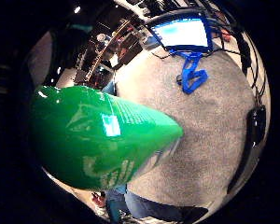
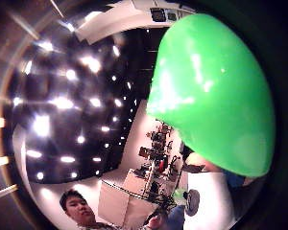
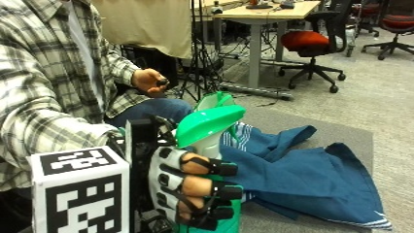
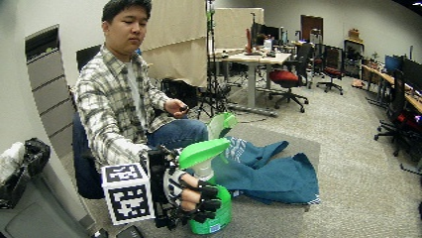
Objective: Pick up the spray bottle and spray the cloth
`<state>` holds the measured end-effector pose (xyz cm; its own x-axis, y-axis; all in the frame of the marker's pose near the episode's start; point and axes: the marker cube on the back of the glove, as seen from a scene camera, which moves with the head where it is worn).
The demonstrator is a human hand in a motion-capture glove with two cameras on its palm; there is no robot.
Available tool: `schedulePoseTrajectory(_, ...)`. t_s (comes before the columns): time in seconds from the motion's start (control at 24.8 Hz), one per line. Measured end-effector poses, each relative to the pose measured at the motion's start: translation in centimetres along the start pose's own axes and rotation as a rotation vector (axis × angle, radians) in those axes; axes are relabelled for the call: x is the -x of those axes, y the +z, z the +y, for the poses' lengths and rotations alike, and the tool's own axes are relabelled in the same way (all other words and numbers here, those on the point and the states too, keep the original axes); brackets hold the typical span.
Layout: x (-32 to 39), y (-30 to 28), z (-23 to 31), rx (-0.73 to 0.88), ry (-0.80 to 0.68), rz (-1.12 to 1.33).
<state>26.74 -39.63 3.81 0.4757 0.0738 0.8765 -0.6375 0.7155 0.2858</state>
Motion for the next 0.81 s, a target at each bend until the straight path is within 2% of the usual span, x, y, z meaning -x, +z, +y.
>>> schedulePoseTrajectory(0.6, -0.3, -0.1, -1.4, -0.266, -0.029, 0.087)
schedulePoseTrajectory(0.81, -0.7, -0.1, -0.5, -0.298, -0.026, 0.091)
